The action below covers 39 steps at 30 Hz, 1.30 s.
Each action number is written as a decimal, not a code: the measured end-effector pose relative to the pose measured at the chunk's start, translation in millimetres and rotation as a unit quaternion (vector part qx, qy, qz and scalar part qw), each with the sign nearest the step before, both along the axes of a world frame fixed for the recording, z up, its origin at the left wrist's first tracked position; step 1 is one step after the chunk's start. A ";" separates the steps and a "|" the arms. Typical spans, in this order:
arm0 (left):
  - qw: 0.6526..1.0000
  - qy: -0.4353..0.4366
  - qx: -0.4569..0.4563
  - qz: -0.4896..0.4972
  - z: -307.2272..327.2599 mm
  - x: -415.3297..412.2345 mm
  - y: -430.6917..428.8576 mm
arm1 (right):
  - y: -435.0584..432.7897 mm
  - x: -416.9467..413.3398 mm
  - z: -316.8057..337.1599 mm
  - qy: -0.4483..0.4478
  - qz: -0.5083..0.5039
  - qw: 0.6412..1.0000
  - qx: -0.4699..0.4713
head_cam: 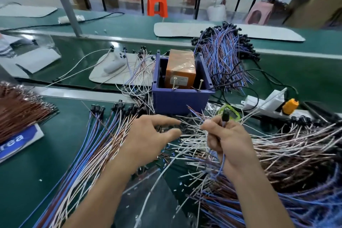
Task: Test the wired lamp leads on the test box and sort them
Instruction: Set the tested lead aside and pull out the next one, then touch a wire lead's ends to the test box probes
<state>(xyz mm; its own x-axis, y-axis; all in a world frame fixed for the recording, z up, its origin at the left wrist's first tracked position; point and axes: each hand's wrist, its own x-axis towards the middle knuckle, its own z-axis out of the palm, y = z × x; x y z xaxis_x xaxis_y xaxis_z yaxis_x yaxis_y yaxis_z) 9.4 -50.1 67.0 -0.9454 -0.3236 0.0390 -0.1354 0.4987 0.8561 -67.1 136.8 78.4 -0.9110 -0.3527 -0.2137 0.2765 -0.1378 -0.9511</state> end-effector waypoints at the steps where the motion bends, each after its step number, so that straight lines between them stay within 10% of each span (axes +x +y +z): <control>1: 0.996 0.012 0.090 -0.007 1.9 -3.5 12.0 | -5.5 3.7 -1.6 -0.001 0.001 1.000 -0.009; 9: 0.910 0.081 0.401 0.072 6.5 -12.9 42.0 | -21.8 18.6 -9.3 -0.030 0.001 0.997 -0.073; 23: 0.926 0.077 0.369 -0.025 -1.5 -9.5 32.6 | -30.7 23.9 -9.2 -0.040 -0.038 0.993 -0.105; 39: 0.876 0.078 0.414 0.233 13.8 -43.5 8.6 | -36.1 3.9 -7.5 -0.065 -0.279 0.955 -0.083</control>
<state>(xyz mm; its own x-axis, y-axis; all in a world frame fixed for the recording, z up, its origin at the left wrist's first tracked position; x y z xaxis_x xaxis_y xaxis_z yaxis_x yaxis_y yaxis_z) -34.1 -41.5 80.8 -0.7076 -0.6508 -0.2751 -0.0088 -0.3812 0.9244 -63.2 100.8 71.0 -0.9368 0.1407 -0.3203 0.2294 -0.4441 -0.8661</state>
